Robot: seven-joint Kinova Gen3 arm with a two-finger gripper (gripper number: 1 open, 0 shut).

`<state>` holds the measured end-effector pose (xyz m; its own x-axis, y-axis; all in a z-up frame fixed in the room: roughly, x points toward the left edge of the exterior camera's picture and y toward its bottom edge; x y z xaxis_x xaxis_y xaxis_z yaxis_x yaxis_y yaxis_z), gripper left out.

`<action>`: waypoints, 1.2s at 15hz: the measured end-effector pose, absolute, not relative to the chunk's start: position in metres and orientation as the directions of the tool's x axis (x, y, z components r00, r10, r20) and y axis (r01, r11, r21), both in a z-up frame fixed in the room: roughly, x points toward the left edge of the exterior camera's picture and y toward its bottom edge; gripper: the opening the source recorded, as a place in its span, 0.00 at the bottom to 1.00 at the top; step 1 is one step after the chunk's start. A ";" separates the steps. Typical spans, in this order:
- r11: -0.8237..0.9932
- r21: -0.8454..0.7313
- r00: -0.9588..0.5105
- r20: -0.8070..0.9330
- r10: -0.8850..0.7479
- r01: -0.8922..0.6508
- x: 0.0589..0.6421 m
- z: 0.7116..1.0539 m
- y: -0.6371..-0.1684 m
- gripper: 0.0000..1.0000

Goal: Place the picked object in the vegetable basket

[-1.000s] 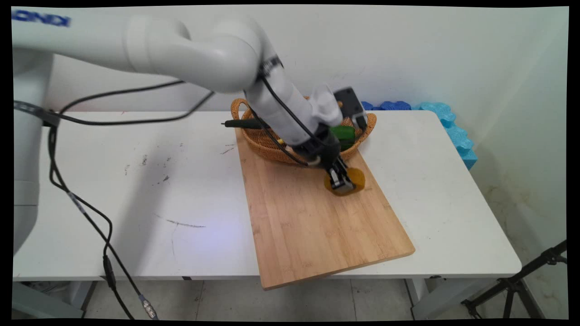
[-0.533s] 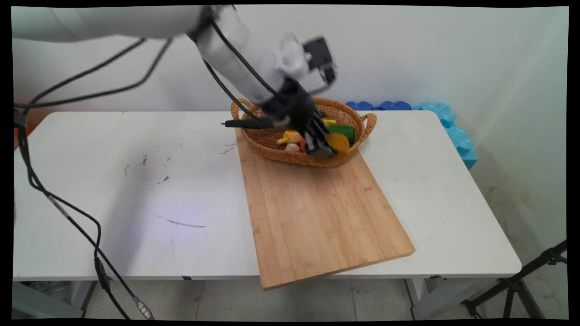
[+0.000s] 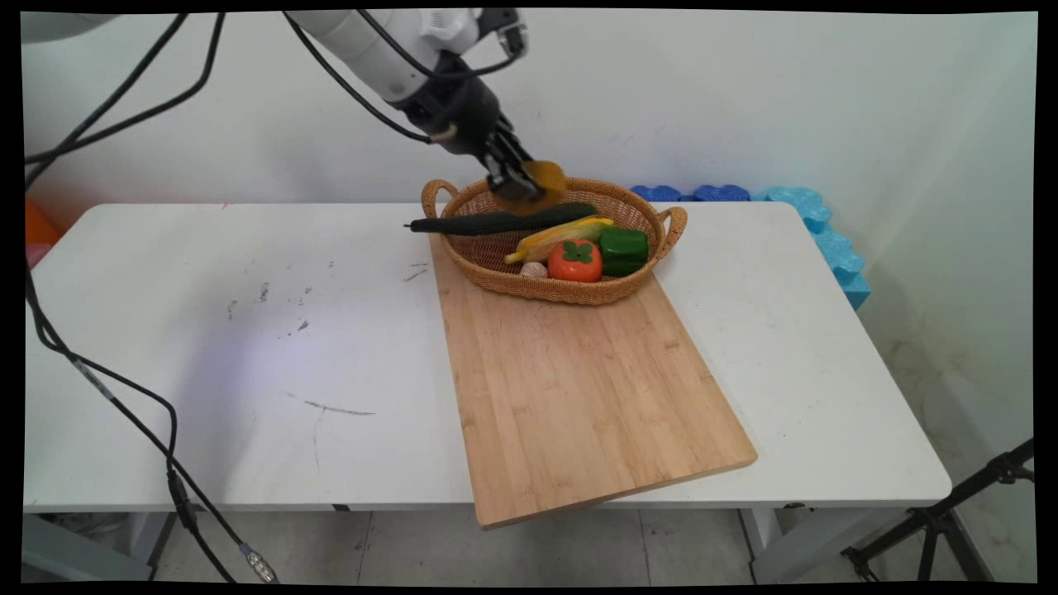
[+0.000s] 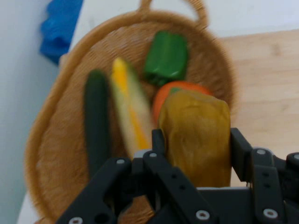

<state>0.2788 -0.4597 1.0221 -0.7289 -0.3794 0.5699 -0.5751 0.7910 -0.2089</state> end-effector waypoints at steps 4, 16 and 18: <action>0.735 -0.218 -0.705 0.545 -0.454 -0.642 0.310 1.006 -0.484 0.00; 0.663 -0.152 -0.642 0.475 -0.602 -0.733 0.334 0.913 -0.532 0.00; 0.663 -0.141 -0.638 0.472 -0.608 -0.736 0.332 0.905 -0.535 0.00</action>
